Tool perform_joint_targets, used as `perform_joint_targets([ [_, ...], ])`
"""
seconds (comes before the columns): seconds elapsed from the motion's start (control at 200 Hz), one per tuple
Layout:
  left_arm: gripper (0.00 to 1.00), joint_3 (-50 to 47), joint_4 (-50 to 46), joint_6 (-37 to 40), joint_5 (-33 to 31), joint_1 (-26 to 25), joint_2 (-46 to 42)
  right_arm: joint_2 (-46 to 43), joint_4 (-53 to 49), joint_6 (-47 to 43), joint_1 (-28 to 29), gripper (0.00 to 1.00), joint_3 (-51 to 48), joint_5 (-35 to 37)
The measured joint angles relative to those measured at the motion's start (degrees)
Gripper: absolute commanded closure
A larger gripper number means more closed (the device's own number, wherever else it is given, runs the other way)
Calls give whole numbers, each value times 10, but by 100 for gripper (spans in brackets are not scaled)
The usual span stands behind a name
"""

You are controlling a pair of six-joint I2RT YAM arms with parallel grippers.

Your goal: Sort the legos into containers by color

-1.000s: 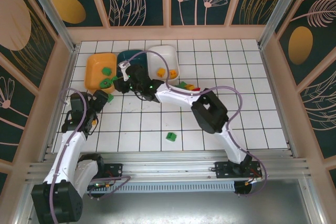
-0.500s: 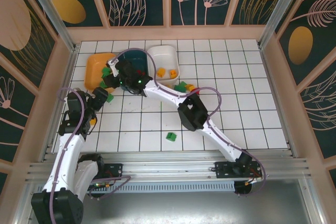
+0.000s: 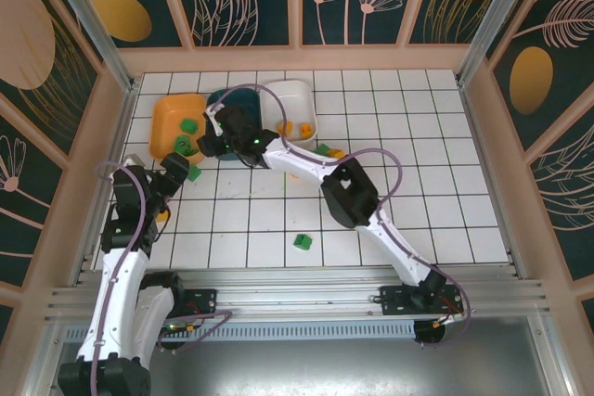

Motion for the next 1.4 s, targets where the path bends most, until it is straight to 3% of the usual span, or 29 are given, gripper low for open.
perform_joint_targets([
  [0.16,9,-17,-7,-27,-61,0,15,-172,71,15,-9,36,-223,11],
  [0.25,5,-20,-15,-71,-105,0,51,-258,107,24,-19,36,-317,17],
  [0.53,1,58,-107,-245,-218,0,264,-391,120,43,-65,36,-483,38],
  [0.916,3,188,-160,-333,-278,0,479,-393,36,45,-68,38,-491,68],
  [1.396,20,248,-184,-321,-310,0,561,-383,-42,41,-42,38,-416,118],
])
